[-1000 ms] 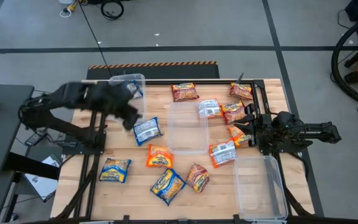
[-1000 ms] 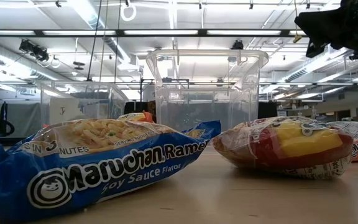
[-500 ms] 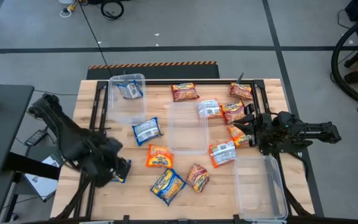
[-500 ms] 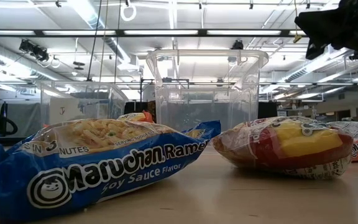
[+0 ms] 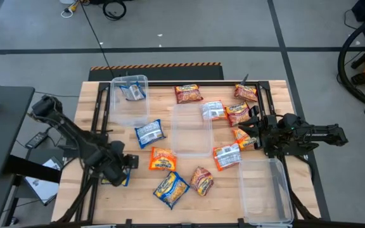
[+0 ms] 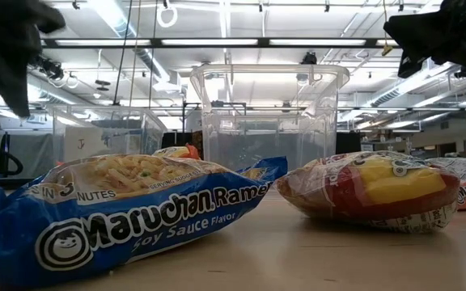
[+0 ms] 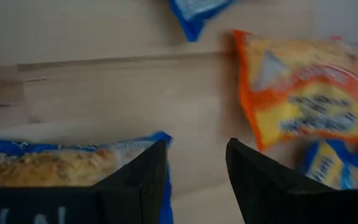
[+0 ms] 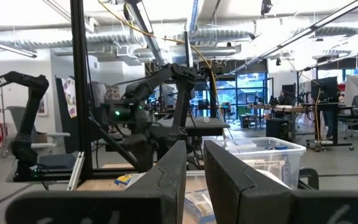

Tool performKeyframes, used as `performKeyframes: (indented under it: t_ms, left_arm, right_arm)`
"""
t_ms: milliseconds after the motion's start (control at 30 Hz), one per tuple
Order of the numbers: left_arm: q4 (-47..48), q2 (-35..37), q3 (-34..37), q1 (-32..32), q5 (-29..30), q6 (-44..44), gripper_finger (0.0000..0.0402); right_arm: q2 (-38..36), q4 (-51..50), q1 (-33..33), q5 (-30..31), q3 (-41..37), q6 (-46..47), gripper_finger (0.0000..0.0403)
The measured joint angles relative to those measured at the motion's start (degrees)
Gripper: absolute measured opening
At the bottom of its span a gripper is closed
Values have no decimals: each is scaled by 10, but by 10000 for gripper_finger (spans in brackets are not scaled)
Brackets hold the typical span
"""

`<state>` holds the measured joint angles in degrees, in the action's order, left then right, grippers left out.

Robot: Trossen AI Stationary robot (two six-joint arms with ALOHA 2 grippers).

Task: Sort Maruchan noodles
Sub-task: Put the blue noodle pack into the top transparent bin

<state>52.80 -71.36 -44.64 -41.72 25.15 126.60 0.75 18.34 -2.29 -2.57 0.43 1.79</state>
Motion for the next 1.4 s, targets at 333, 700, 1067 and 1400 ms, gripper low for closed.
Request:
performKeyframes:
  t_ms: [333,700,1067,1400]
  left_arm:
    - [-43,74,88,126,18,-11,169]
    - [-231,84,208,245,37,-84,169]
    - [-403,84,287,318,23,-146,168]
    - [-449,84,293,318,27,-211,99]
  right_arm:
    - [0,0,0,0,0,12,64]
    - [0,-4,0,0,0,11,64]
    - [0,-5,0,0,0,7,64]
    - [0,-5,0,4,0,6,64]
